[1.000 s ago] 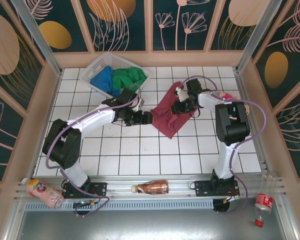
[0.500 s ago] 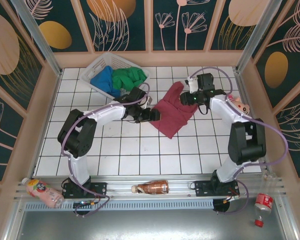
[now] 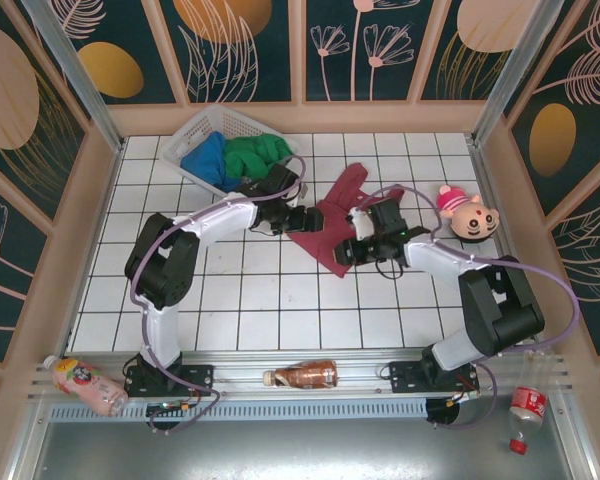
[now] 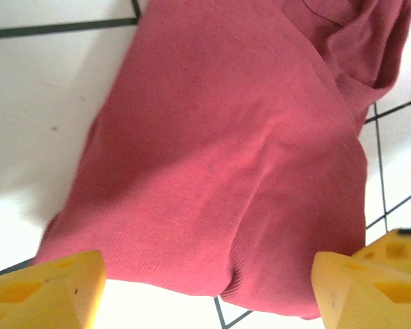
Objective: Fold and stack the tank tops
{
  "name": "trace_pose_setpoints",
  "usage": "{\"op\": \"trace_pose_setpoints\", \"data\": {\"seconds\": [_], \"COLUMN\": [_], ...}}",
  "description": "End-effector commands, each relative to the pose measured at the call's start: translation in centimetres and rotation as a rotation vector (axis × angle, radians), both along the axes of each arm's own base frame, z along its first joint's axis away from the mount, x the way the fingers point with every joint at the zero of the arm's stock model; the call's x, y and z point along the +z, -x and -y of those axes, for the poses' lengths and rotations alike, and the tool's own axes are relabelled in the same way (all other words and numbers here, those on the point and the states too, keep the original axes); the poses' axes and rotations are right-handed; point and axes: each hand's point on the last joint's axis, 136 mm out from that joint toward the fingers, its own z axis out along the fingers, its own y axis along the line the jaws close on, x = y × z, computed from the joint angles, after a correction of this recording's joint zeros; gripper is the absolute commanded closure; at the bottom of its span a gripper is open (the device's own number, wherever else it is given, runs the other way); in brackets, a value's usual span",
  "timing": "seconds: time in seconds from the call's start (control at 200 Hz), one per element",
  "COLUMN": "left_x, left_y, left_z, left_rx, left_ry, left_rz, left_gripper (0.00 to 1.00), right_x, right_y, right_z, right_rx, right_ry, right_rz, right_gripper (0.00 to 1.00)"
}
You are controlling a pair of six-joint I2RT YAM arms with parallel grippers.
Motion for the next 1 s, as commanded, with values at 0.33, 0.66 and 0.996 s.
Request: {"op": "trace_pose_setpoints", "data": {"seconds": [0.33, 0.66, 0.996], "left_x": [3.6, 6.3, 6.1], "left_y": [1.0, 2.0, 3.5], "left_z": [-4.0, -7.3, -8.9], "left_rx": [0.027, 0.081, 0.106], "left_ry": [-0.057, -0.046, -0.039], "left_rz": [0.065, 0.094, 0.074], "left_gripper": [0.19, 0.18, 0.17], "right_x": [-1.9, 1.8, -2.2], "right_y": [-2.1, -0.2, -2.2], "right_z": [3.5, -2.7, -3.3], "right_rx": [-0.019, 0.276, 0.36], "right_ry": [0.282, 0.315, 0.547], "right_rz": [0.104, 0.438, 0.555], "right_gripper": [0.56, 0.44, 0.41]}}
